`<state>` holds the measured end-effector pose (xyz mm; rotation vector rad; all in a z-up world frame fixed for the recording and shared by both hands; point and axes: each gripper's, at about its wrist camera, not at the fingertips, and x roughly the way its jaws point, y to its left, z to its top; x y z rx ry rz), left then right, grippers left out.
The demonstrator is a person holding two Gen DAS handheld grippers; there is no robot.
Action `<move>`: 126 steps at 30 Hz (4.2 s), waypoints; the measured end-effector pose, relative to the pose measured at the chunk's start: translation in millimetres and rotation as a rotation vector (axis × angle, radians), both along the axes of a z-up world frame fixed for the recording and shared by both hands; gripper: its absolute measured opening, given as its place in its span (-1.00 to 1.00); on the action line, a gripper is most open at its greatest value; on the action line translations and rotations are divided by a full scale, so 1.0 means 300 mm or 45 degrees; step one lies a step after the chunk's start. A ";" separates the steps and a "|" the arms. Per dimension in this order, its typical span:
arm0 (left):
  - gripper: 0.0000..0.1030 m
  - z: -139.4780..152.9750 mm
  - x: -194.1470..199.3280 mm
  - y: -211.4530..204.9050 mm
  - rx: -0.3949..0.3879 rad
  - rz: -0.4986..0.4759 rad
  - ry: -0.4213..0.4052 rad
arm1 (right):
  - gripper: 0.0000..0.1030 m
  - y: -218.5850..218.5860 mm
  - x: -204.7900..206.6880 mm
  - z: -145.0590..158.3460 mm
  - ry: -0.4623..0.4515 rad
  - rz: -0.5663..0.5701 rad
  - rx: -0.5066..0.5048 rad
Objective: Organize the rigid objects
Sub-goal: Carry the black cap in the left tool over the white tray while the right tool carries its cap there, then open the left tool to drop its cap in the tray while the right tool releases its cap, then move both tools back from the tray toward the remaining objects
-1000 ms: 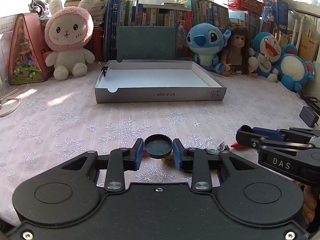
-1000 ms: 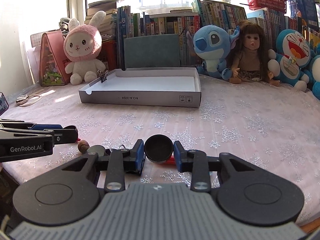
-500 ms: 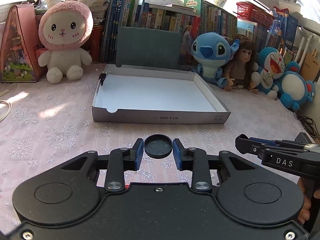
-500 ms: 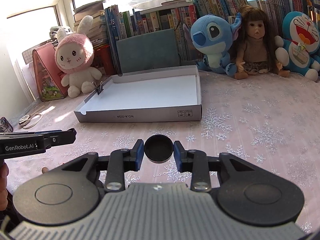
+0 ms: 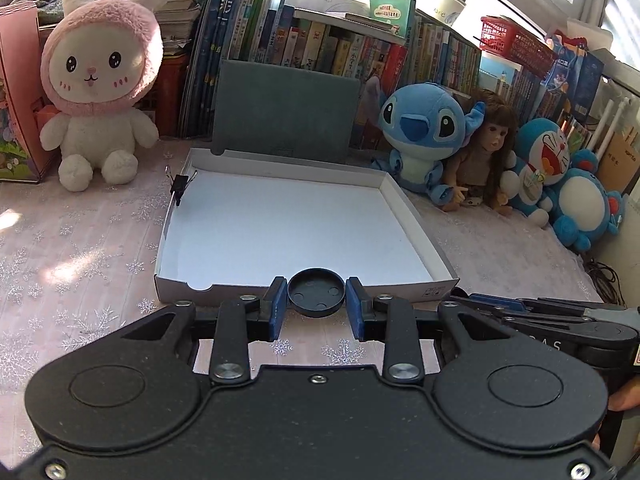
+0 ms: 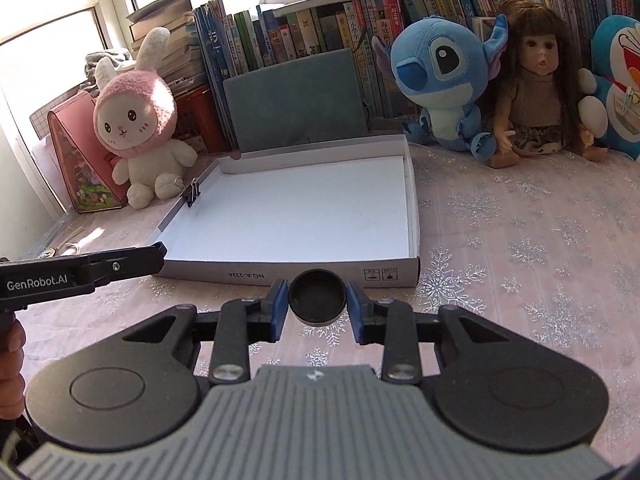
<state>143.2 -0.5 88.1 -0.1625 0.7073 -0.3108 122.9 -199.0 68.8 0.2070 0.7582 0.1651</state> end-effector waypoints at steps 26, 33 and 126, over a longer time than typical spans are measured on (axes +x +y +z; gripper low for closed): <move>-0.42 -0.139 0.383 -0.091 0.050 0.036 0.233 | -0.27 0.046 0.366 -0.080 0.239 -0.027 -0.122; -0.42 -0.174 0.413 -0.102 0.062 0.048 0.265 | -0.27 0.072 0.394 -0.107 0.260 -0.011 -0.145; 0.82 -0.166 -0.399 0.023 0.112 0.040 -0.216 | 1.00 0.080 -0.362 -0.079 -0.406 0.065 -0.339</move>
